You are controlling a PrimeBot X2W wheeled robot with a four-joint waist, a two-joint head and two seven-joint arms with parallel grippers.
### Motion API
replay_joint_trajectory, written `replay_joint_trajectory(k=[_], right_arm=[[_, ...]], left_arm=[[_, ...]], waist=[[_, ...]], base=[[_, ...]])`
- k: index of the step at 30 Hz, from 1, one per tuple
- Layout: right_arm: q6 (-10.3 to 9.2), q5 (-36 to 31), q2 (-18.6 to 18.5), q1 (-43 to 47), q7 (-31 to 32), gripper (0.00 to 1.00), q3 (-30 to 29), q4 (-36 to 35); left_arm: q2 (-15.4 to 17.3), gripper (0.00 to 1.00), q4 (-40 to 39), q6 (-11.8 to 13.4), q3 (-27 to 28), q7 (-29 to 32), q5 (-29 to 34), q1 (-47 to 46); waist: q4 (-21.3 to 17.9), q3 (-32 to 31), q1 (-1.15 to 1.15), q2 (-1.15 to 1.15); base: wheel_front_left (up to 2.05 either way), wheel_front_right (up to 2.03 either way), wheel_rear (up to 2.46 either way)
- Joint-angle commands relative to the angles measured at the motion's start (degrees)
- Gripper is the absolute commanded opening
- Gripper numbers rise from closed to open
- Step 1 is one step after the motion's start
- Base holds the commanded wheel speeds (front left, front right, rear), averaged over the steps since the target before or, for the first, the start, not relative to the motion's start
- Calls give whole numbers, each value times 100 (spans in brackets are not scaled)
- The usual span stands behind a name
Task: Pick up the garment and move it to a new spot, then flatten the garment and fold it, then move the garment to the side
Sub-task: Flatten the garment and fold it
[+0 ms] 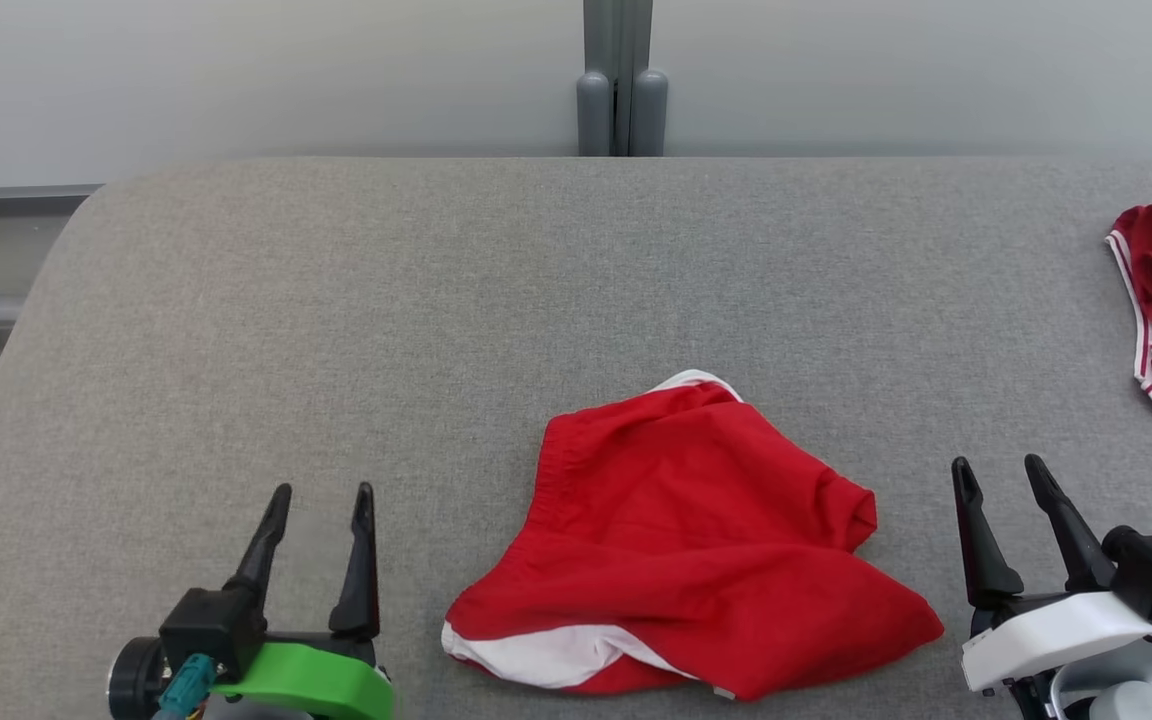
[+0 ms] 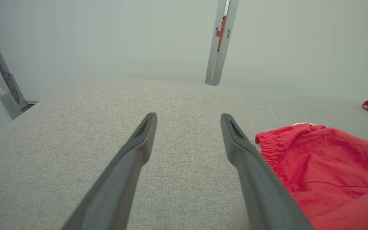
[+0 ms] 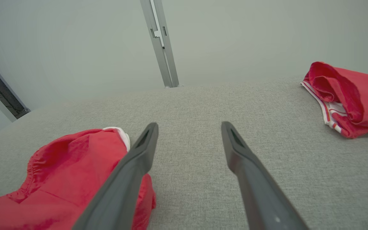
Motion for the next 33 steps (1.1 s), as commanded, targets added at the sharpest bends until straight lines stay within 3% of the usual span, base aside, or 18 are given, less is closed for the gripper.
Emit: replay_joint_trajectory(k=[1,18,25,33], right_arm=[[-7,14,-28,38,-15,100,4,28],[-7,-34,-72,-86,-15,100,179,161],[-7,-7,-360,-743,11,100,888,431],[-8,158,-689,-2106,587,100,1948,1164]], left_arm=[[-18,100,-15,-36,119,-17,123,36],[-160,100,91,-272,1064,-16,595,-294],[-218,100,206,-347,1112,-17,701,-299],[-259,100,252,-401,1008,-16,740,-460]], waist=[[-34,-36,0,0],[-98,-128,0,0],[-118,-128,0,0],[94,19,0,0]], base=[[0,0,0],[0,0,0],[0,0,0],[0,0,0]])
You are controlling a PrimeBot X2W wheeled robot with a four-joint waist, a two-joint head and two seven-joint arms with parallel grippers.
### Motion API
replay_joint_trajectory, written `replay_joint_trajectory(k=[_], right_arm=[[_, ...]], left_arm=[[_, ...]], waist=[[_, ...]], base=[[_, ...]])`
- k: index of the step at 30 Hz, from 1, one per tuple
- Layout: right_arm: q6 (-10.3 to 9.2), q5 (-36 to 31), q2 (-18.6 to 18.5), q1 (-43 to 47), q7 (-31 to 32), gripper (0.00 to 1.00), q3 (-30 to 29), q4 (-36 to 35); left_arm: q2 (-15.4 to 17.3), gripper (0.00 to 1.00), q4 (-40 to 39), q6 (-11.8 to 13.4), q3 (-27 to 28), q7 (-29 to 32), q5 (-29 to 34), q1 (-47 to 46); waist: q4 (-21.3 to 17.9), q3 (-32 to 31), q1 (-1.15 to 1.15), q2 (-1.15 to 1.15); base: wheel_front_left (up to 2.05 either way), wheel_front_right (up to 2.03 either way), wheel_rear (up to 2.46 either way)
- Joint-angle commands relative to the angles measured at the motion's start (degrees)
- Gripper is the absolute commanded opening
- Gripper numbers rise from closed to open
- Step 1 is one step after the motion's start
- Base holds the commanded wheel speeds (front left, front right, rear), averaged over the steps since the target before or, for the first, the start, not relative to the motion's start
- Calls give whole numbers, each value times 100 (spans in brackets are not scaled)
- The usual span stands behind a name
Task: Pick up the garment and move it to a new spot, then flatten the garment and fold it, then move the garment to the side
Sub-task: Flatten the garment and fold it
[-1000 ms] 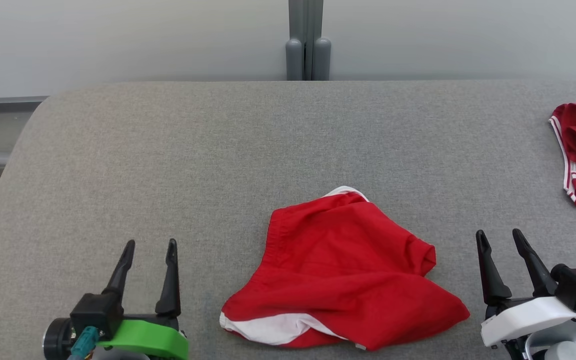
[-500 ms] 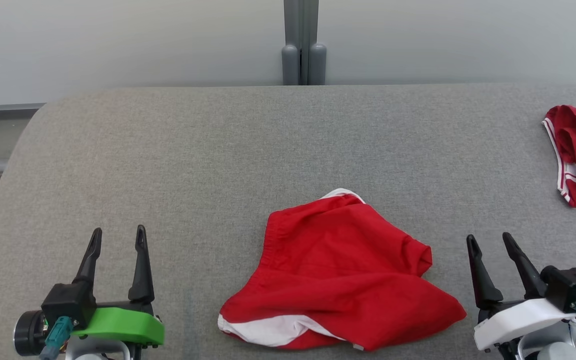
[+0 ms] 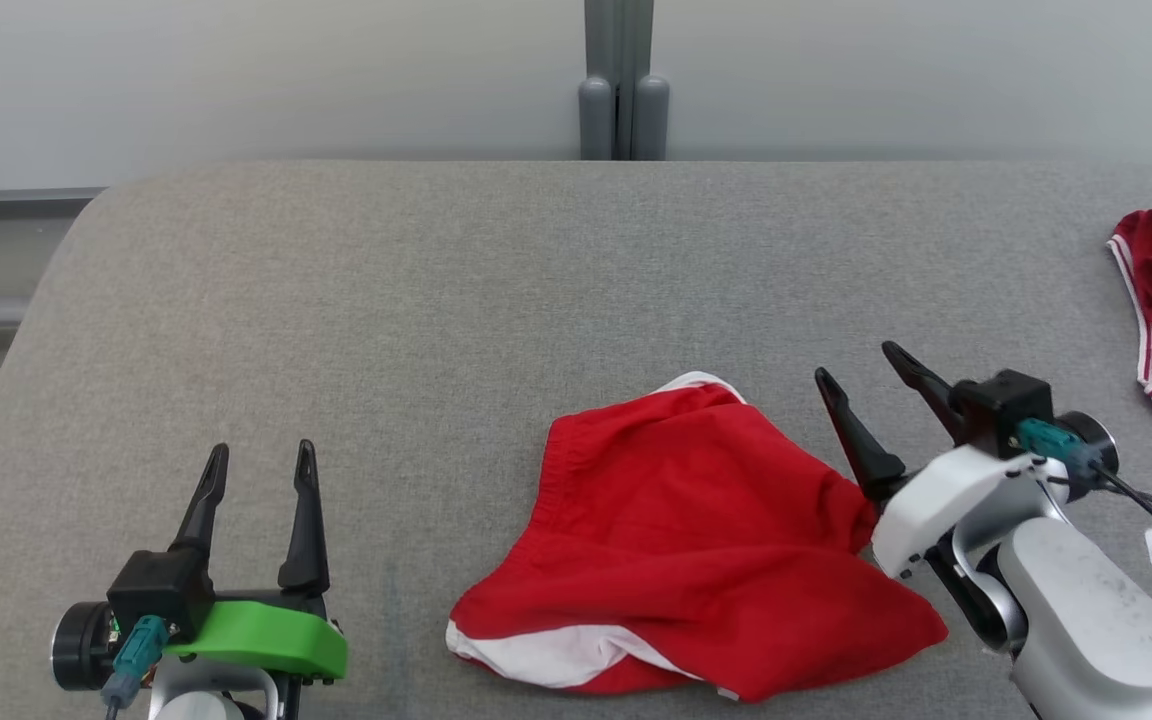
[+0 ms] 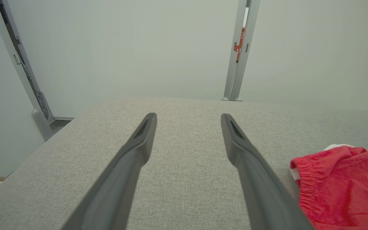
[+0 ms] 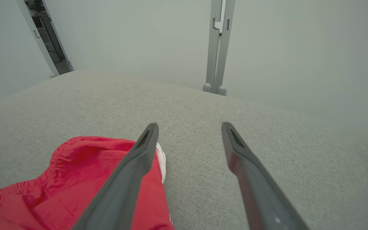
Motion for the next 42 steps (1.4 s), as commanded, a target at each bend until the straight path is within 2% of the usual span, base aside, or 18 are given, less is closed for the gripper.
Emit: replay_joint_trajectory(k=[1,9,15,16,17,18,19,29,38,39,40,42], right_arm=[[-9,82,-50,-200,127,100,170,156],[-9,682,-209,-857,812,100,1114,1087],[-9,1375,-319,-1016,1364,100,1713,1446],[-9,1483,-340,-1023,1464,89,1792,1489],[-9,1583,-369,-1058,1565,49,1908,1526],[-9,1671,-403,-1127,1602,28,1984,1545],[-9,1744,-429,-1187,1627,0,2042,1567],[-9,1992,-625,-2196,1142,0,2126,2029],[-9,1827,-447,-3163,308,1,1926,3246],[-9,1830,-409,-3188,264,36,1932,3391],[-9,1824,-367,-3217,225,100,1958,3549],[-9,1780,-322,-3283,10,100,2001,3730]], left_arm=[[-1,100,11,-23,-21,-17,41,-100],[-12,100,52,53,-229,-17,-185,-255],[-13,100,27,143,-339,-17,-288,-279],[-13,100,29,150,-355,-17,-300,-280],[-13,100,29,166,-379,-17,-307,-283],[-13,100,30,185,-402,-17,-317,-293],[-13,100,33,189,-421,-17,-331,-303],[-13,100,24,251,-600,-17,-371,-425],[-13,100,54,298,-797,-17,-472,-536],[-13,100,59,297,-820,-17,-483,-549],[-12,100,69,303,-851,-17,-504,-563],[-12,100,85,319,-907,-17,-528,-560]], waist=[[131,97,0,0],[477,293,0,0],[538,373,0,0],[538,382,0,0],[536,394,0,0],[536,406,0,0],[535,413,0,0],[581,537,0,0],[726,678,0,0],[739,684,0,0],[751,684,0,0],[757,668,0,0]], base=[[0,0,0],[0,0,0],[0,0,0],[0,0,0],[0,0,0],[0,0,0],[0,0,0],[0,0,0],[0,0,0],[0,0,0],[0,0,0],[0,0,0]])
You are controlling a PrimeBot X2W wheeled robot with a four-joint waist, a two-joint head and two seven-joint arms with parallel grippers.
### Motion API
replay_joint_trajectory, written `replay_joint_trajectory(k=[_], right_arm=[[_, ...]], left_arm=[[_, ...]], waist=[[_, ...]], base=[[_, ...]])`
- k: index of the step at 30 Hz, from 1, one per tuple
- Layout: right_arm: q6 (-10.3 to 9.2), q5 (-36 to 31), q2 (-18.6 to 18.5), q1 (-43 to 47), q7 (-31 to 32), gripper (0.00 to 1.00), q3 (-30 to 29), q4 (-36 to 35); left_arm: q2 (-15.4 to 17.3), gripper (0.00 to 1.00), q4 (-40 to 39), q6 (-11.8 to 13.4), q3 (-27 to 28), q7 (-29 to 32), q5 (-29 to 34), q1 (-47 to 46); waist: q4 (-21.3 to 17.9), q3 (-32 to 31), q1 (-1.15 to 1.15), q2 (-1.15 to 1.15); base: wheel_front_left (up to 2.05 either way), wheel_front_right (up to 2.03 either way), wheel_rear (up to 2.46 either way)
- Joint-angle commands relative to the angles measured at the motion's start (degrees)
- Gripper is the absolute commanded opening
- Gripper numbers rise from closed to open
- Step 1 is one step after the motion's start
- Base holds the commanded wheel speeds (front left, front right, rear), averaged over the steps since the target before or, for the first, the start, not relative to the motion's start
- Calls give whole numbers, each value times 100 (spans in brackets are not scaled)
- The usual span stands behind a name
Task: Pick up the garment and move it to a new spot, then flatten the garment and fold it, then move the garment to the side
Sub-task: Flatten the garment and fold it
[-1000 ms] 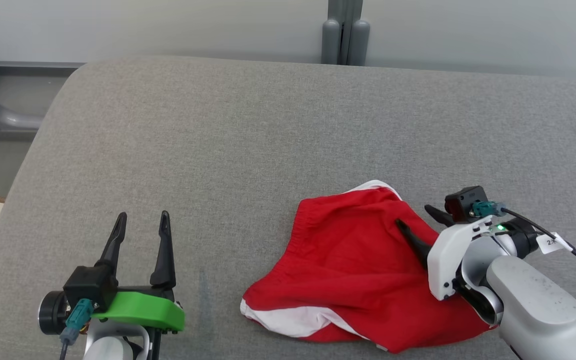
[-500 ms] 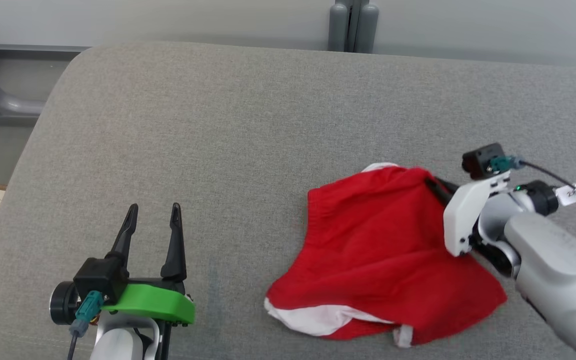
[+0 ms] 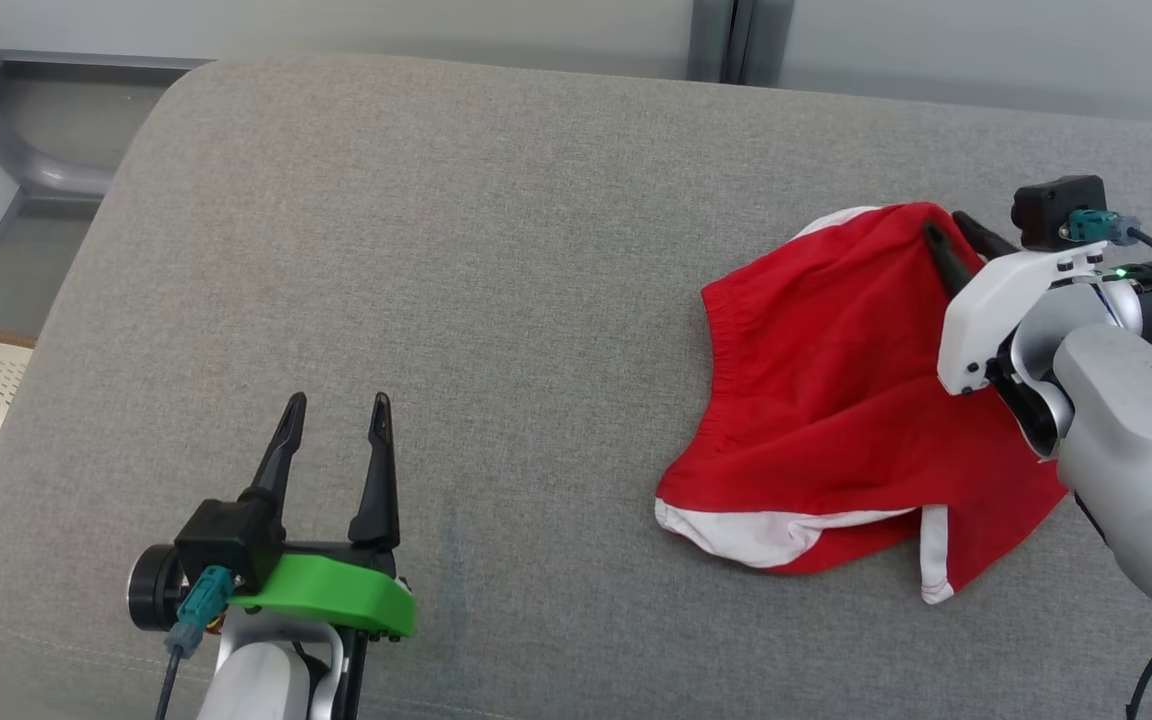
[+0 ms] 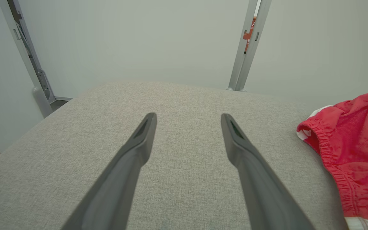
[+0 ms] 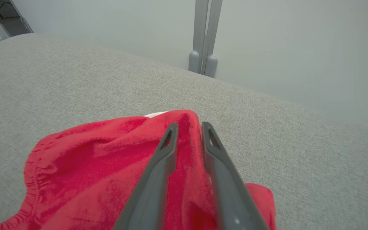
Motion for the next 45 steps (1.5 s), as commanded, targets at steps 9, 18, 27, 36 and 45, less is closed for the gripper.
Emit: replay_joint_trajectory(k=[9,18,27,36,45], right_arm=[[-9,-99,-33,270,-645,100,59,-80],[-9,-620,-295,1647,-645,100,-1212,-1765],[-9,-1262,12,3369,-647,100,-2696,-3297],[-8,-1481,612,4882,-647,100,-3127,-4204],[-8,-1672,888,5171,-647,100,-2628,-4030]], left_arm=[[7,100,82,-15,148,-17,75,127],[7,100,65,-110,410,-17,244,432],[8,100,23,-167,612,-17,301,635],[9,100,44,-221,668,-17,333,634],[9,100,25,-226,656,-17,355,603]], waist=[[-340,-345,0,0],[-802,-653,0,0],[-1117,-776,0,0],[-1123,-809,0,0],[-1082,-731,0,0]], base=[[0,0,0],[0,0,0],[0,0,0],[0,0,0],[0,0,0]])
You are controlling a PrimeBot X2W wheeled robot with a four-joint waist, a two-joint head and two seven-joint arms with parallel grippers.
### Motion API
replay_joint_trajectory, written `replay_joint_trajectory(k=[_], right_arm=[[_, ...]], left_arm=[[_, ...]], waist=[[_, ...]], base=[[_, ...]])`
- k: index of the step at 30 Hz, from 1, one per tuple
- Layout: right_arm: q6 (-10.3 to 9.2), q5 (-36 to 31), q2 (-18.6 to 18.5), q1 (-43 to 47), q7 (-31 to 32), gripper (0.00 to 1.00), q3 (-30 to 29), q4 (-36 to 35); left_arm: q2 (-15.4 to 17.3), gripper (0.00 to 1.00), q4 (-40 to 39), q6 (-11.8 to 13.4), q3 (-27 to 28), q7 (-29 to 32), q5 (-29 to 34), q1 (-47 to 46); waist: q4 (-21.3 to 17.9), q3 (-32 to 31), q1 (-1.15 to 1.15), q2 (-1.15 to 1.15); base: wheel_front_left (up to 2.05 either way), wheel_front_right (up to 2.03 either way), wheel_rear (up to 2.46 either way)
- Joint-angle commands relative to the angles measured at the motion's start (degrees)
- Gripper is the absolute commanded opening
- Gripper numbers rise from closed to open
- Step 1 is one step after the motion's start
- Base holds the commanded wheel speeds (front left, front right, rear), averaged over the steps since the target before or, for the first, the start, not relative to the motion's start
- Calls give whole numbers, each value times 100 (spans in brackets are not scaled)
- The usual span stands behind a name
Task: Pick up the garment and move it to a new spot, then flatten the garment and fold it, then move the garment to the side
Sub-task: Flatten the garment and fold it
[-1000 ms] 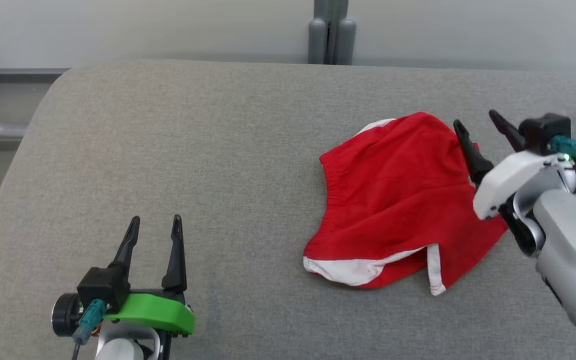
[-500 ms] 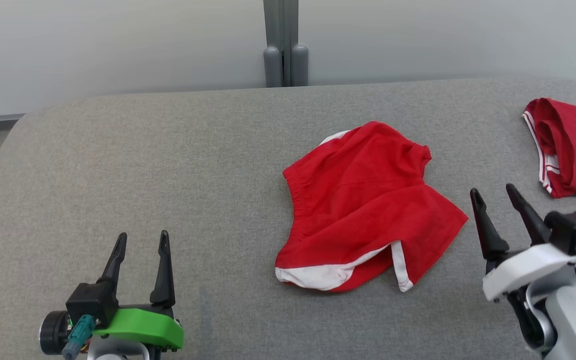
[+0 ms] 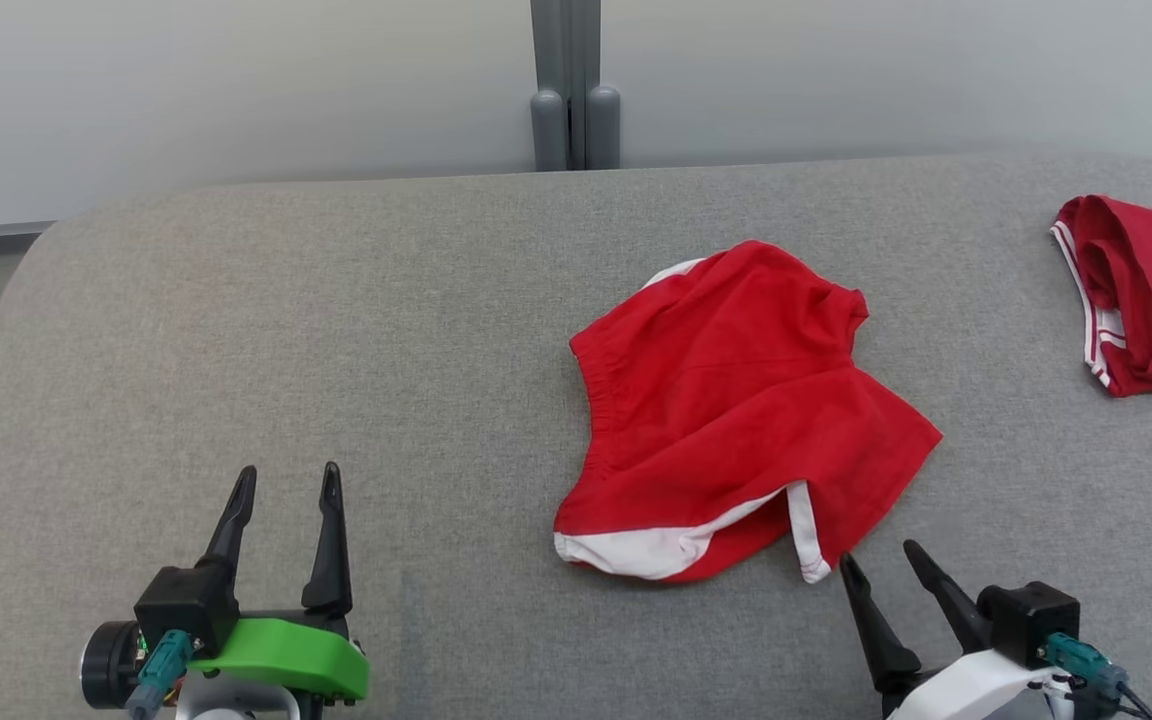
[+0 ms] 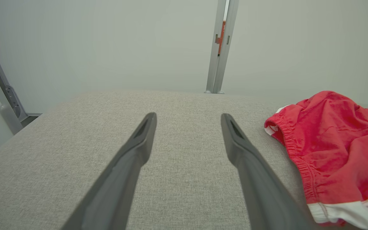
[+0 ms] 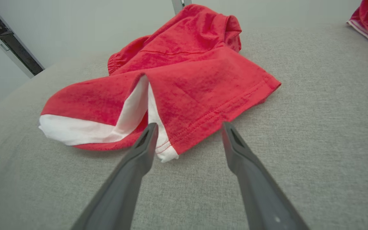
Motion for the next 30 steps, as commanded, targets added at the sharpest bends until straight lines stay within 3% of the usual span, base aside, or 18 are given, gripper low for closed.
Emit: replay_joint_trajectory(k=[1,16,17,18,19,24,30], right_arm=[[-7,-71,4,-108,-16,100,70,51],[-8,-957,32,-1021,-16,100,662,1669],[-8,-986,65,-1062,-16,49,641,1772],[-8,-999,91,-1098,-16,31,624,1828],[-8,-1003,107,-1137,-16,0,591,1879],[-8,-1040,60,-1146,-16,0,375,1767],[-8,-992,-93,-686,-16,0,-34,1046]], left_arm=[[13,100,-7,-16,2,-17,24,-10],[13,100,2,29,-113,-17,-57,-181],[13,100,-2,40,-119,-17,-57,-175],[12,100,-6,42,-123,-17,-64,-173],[13,100,-13,44,-124,-17,-67,-171],[12,100,-29,92,-128,-17,-92,-143],[12,100,-36,117,-129,-17,-130,-126]], waist=[[23,20,0,0],[330,186,0,0],[338,192,0,0],[344,200,0,0],[347,209,0,0],[292,236,0,0],[155,236,0,0]], base=[[0,0,0],[0,0,0],[0,0,0],[0,0,0],[0,0,0],[0,0,0],[0,0,0]])
